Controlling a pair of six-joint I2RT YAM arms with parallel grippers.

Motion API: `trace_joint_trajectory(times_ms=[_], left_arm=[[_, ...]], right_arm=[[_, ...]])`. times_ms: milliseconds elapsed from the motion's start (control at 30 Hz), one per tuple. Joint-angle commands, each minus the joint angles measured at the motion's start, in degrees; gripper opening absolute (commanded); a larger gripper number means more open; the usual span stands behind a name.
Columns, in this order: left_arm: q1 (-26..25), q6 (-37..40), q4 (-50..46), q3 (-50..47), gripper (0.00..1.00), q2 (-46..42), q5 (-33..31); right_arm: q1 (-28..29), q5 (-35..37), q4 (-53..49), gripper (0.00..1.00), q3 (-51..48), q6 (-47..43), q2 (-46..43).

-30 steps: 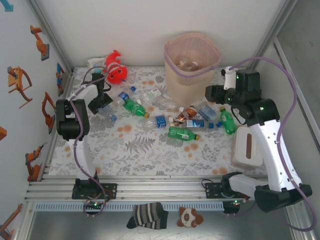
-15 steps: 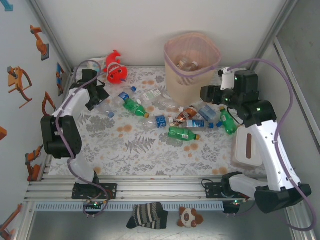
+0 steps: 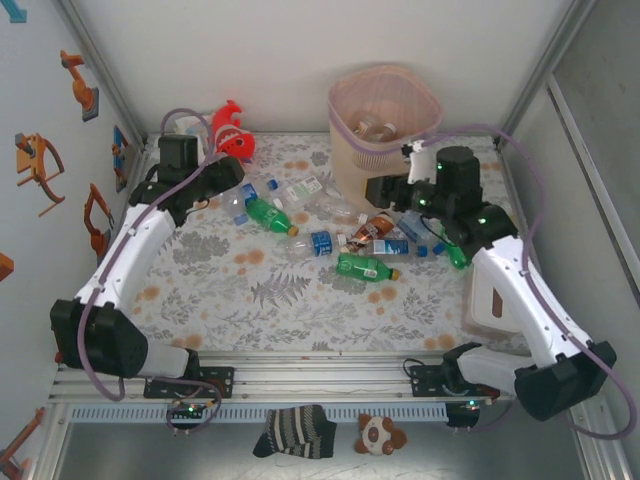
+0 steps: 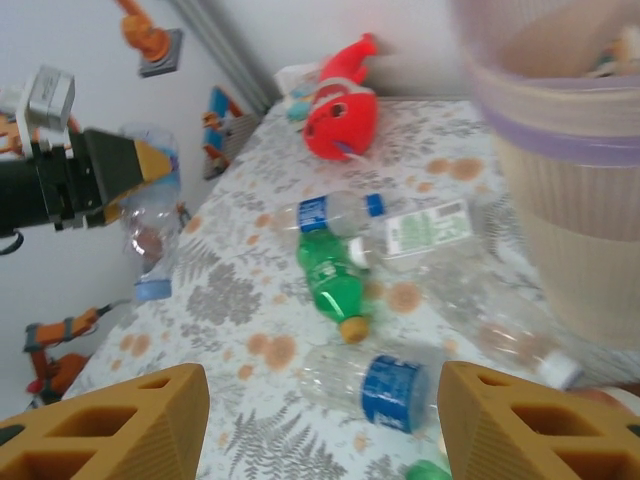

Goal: Put the plastic bottles in the bin

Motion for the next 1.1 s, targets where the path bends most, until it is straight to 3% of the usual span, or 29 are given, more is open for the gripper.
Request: trace_joint_trajectory(times_ms=[0,367,700,1067], left_arm=[[-2.01,1.45,4.89,-1.1,0.68,-3.21,4.8],[-9.03,-1.48,11.06,-2.78,0.68,-8.77,7.21],[-14.15,-2.63,11.51,-2.87,0.69,-9.65,4.83],[-14.86,-1.98,11.22,-3.39,0.69,-10.0,2.23]], right_arm=[[5.34,0.6,10.86,0.61,-1.46,1.76,2.39],[18.07,2.32,24.54,0.61,3.89,2.98,16.4],[21.23,-1.78,29.28,0.62,9.76,3.42,24.87],[22.36,-3.4,34.56,0.62,8.64,6.68,26.19]])
